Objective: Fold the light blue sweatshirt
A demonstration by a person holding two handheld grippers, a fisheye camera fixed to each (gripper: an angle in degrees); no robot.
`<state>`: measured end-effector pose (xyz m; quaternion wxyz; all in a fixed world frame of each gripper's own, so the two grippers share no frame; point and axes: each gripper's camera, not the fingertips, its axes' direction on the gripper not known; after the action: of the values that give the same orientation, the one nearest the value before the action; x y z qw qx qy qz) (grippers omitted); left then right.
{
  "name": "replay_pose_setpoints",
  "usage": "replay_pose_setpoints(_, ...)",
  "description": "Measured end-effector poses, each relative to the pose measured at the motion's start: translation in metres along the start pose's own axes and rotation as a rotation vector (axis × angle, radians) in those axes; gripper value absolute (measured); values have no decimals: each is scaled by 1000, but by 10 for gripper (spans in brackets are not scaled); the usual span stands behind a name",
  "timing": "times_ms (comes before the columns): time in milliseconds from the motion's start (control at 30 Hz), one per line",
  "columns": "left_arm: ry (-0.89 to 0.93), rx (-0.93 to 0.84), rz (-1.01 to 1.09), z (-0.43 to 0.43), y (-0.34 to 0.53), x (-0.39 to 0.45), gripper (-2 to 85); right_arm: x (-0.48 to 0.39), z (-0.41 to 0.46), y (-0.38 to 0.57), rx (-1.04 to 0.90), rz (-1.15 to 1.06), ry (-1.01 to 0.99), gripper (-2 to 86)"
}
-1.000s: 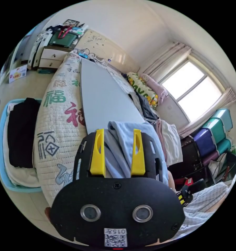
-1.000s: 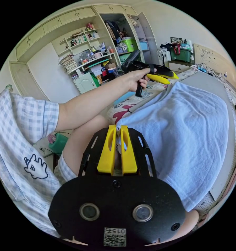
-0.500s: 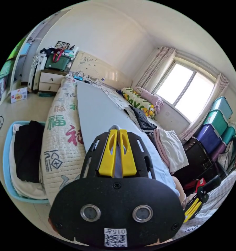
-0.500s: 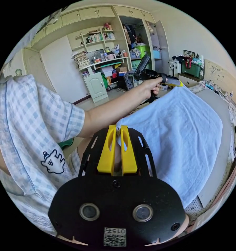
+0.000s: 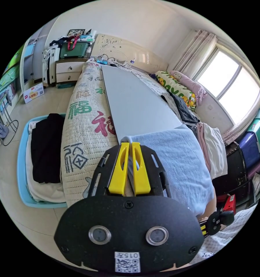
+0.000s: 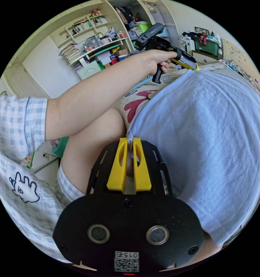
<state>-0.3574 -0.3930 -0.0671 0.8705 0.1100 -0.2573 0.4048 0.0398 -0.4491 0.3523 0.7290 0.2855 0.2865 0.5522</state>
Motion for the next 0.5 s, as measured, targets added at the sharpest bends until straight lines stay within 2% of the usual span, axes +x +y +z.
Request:
replay_pose_setpoints(300,3,13,11,-5,19,5,10,-34,-79,58,177,16,54,63)
replay_pose_setpoints(500,-54,27,160,-49,49,30,36,-3,-175,131,332,136,279,71)
